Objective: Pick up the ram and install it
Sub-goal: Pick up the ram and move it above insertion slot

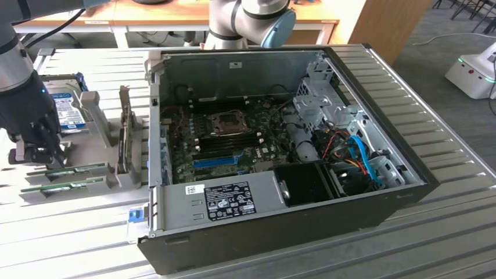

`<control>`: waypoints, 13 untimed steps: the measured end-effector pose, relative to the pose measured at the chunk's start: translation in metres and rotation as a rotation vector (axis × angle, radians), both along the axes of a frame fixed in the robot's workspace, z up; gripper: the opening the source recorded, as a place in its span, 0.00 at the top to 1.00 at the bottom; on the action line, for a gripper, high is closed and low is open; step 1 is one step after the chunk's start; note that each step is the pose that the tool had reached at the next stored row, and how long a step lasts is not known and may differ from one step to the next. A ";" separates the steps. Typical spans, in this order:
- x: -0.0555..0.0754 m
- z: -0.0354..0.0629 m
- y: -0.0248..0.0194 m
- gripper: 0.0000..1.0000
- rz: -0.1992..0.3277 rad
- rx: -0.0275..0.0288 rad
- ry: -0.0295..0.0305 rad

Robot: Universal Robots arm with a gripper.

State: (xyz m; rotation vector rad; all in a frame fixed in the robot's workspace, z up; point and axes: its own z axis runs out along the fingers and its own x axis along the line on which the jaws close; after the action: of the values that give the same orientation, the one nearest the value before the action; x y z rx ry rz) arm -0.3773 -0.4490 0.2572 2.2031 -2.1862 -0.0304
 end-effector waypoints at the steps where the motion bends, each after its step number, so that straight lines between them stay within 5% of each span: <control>1: 0.000 -0.0002 0.0000 0.75 0.000 -0.0002 0.0002; 11: 0.000 -0.0004 -0.0002 0.74 0.000 0.0000 -0.0001; 13: 0.000 -0.0004 -0.0002 0.68 0.000 0.0000 0.0000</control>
State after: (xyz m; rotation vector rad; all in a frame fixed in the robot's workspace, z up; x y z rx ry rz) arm -0.3773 -0.4492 0.2568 2.2031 -2.1862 -0.0304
